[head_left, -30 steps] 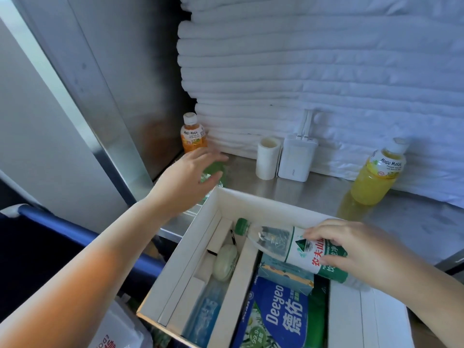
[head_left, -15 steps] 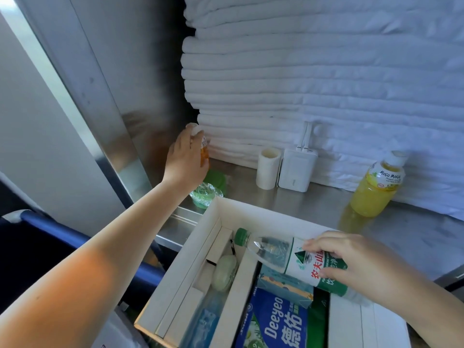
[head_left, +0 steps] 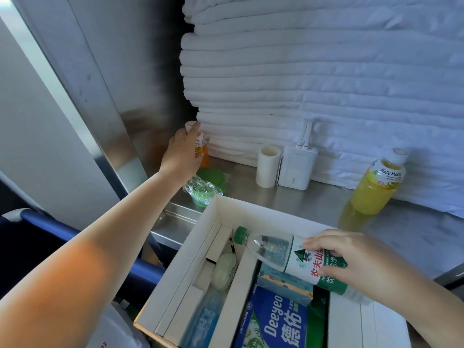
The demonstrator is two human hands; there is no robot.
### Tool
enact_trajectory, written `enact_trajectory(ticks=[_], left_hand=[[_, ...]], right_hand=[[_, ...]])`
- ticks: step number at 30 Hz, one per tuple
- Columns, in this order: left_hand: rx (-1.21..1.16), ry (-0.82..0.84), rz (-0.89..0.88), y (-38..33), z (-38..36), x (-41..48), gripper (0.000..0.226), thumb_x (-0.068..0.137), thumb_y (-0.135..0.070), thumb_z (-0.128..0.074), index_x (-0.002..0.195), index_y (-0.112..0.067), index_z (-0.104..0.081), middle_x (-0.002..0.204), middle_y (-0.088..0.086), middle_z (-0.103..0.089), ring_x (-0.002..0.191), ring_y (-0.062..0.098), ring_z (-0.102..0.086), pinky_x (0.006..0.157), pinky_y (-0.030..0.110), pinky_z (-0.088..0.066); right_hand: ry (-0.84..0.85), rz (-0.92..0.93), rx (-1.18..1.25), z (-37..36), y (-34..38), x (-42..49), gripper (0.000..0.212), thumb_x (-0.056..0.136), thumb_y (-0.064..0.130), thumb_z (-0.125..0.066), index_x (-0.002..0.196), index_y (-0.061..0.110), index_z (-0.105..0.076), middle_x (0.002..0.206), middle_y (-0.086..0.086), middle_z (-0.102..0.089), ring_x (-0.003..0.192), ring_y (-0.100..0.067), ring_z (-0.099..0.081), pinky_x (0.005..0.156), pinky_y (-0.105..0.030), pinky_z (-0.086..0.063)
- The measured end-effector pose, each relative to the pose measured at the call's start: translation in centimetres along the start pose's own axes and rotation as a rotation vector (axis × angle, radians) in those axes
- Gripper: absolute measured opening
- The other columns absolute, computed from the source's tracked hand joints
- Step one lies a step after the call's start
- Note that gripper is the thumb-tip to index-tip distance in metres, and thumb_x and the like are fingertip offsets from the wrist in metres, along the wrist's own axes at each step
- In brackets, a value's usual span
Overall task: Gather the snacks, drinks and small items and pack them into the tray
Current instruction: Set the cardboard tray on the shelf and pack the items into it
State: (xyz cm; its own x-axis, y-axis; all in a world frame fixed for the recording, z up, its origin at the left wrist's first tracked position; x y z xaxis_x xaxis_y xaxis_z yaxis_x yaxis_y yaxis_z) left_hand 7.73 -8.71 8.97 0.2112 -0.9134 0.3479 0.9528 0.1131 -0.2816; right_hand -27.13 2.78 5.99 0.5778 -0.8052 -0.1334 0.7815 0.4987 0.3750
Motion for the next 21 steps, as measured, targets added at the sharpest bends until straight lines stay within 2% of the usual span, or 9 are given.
enact_trajectory(ticks=[4, 7, 13, 18, 21], left_hand=[[0.027, -0.06, -0.034, -0.2, 0.3, 0.3, 0.066, 0.088, -0.01, -0.057, 0.146, -0.023, -0.027, 0.135, 0.016, -0.041, 0.117, 0.038, -0.04, 0.097, 0.041, -0.036], [-0.03, -0.107, -0.035, -0.9, 0.4, 0.8, 0.058, 0.088, -0.008, -0.059, 0.139, -0.023, -0.035, 0.131, 0.013, -0.047, 0.114, 0.035, -0.045, 0.093, 0.039, -0.039], [-0.113, -0.1, -0.029, -2.1, -0.1, 1.8, 0.058, 0.084, -0.003, -0.06, 0.135, -0.022, -0.04, 0.124, 0.012, -0.052, 0.109, 0.033, -0.05, 0.089, 0.039, -0.042], [-0.149, -0.073, -0.096, -3.3, -0.4, 2.0, 0.057, 0.083, -0.004, -0.064, 0.132, -0.023, -0.042, 0.121, 0.009, -0.055, 0.106, 0.028, -0.053, 0.084, 0.036, -0.046], [-0.182, -0.069, -0.102, -3.4, -0.2, 2.0, 0.053, 0.082, -0.009, -0.068, 0.129, -0.022, -0.045, 0.118, 0.007, -0.057, 0.105, 0.026, -0.056, 0.086, 0.042, -0.05]], right_hand=[[-0.002, 0.002, 0.0, 0.0, 0.0, 0.0, 0.044, 0.08, 0.035, -0.073, 0.118, 0.05, -0.056, 0.118, 0.043, -0.045, 0.109, 0.015, -0.048, 0.094, -0.013, -0.039], [0.004, 0.002, 0.001, 0.1, 0.1, 0.1, 0.044, 0.08, 0.035, -0.073, 0.117, 0.05, -0.056, 0.115, 0.044, -0.045, 0.11, 0.014, -0.048, 0.094, -0.014, -0.04], [-0.004, 0.015, 0.003, 0.2, 0.1, 0.0, 0.044, 0.08, 0.033, -0.072, 0.117, 0.051, -0.056, 0.105, 0.051, -0.036, 0.109, 0.018, -0.045, 0.094, -0.008, -0.036], [-0.011, 0.014, 0.03, 0.1, 0.0, 0.0, 0.044, 0.079, 0.032, -0.074, 0.114, 0.051, -0.057, 0.106, 0.049, -0.042, 0.105, 0.019, -0.046, 0.088, -0.001, -0.033], [-0.014, 0.003, 0.048, 0.0, -0.1, 0.1, 0.044, 0.078, 0.031, -0.074, 0.113, 0.051, -0.058, 0.112, 0.044, -0.048, 0.106, 0.017, -0.047, 0.09, -0.007, -0.037]])
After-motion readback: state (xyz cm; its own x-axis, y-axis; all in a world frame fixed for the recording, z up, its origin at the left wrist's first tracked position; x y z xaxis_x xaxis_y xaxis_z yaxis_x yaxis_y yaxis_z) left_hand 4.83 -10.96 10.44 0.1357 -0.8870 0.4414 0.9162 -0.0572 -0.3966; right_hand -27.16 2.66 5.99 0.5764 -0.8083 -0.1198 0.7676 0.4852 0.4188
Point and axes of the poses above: each hand's wrist, its own x-axis towards the middle knuckle, its own z-axis out of the back of the hand, y = z × x, the point moved 4 cm from there along x, towards the middle knuckle
